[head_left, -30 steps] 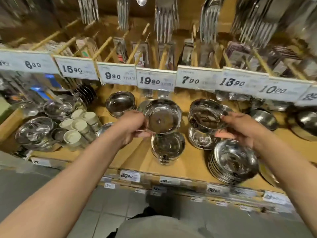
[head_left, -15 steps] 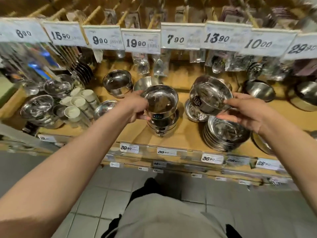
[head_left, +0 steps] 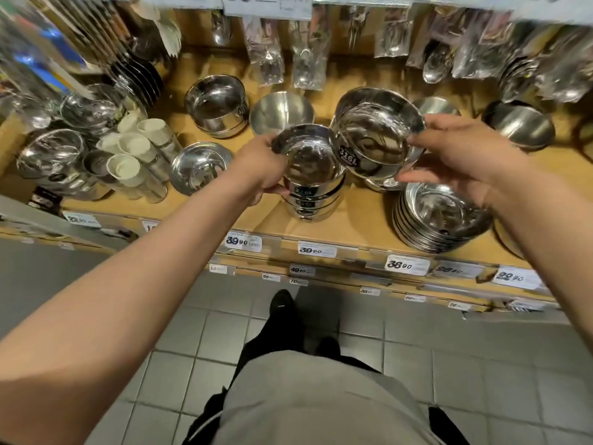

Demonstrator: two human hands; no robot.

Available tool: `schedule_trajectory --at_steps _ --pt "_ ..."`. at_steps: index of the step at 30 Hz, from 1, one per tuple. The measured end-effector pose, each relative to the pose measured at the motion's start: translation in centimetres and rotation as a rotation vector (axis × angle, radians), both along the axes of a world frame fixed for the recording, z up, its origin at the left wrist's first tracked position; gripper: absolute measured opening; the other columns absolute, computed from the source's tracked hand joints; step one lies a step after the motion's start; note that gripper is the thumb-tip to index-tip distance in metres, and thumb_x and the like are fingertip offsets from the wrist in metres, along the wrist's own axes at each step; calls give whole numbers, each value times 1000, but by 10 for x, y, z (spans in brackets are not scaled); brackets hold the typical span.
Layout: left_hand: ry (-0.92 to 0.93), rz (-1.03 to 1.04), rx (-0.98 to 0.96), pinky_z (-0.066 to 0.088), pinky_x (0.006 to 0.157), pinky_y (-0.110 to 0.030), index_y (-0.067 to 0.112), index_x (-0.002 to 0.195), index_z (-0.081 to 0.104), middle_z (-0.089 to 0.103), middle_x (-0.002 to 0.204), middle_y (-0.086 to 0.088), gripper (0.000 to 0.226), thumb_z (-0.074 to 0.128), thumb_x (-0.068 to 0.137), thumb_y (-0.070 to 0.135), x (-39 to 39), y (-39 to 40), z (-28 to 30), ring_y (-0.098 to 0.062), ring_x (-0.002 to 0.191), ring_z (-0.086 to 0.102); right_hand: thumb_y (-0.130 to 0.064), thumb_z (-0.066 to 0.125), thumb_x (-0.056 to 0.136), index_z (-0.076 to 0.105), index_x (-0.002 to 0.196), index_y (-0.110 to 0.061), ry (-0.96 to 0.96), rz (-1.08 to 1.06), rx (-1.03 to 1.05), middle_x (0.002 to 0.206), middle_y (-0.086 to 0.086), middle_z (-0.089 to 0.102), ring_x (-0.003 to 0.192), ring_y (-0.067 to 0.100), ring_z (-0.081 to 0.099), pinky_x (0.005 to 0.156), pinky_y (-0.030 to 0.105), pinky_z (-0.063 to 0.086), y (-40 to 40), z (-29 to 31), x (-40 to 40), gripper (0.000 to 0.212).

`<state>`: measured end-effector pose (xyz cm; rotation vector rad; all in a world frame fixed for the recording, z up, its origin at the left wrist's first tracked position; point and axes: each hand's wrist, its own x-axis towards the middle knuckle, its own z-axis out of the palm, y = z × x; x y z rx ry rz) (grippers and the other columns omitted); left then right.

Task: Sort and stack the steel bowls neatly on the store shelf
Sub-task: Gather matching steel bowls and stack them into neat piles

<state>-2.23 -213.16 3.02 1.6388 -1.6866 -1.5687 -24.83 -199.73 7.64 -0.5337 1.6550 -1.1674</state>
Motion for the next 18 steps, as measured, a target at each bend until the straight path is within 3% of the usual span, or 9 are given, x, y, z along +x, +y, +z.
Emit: schedule_trajectory --at_steps 4,7,9,12,16,18 --pt "41 17 1 59 49 -28 25 121 58 71 96 -1 32 64 96 7 1 4 -4 -15 69 72 -5 63 96 70 109 -14 8 50 -11 102 7 77 83 22 78 58 30 63 -10 -1 9 17" --pt "52 5 16 64 56 -34 28 110 55 73 100 -7 25 62 98 8 1 7 -3 -26 81 75 -4 65 95 66 106 -13 15 69 -26 88 0 77 72 17 77 53 26 61 -19 -2 17 14" --pt "62 -8 22 64 63 -38 27 116 56 73 109 -13 27 64 98 9 2 8 -3 -31 89 75 -3 65 95 64 100 -13 13 71 -38 77 -3 77 68 15 76 51 27 60 -24 -2 22 12" --pt "89 -30 34 64 68 -40 29 124 55 71 116 -11 34 67 97 13 5 10 -2 -32 95 75 -4 63 96 65 98 -13 33 97 -39 85 3 74 65 14 75 49 27 60 -31 -2 27 9" --pt "87 -38 24 65 68 -37 24 145 48 70 118 -6 51 65 97 13 9 8 -1 -16 84 72 -7 64 97 67 91 -18 75 110 -44 88 0 69 54 4 68 51 29 61 -38 -2 30 14" --pt "18 -16 -33 64 61 -30 19 153 40 65 108 3 57 60 100 19 13 5 -1 -7 78 66 -7 64 97 68 91 -19 83 114 -42 90 0 67 51 3 65 51 29 61 -41 -1 32 13"
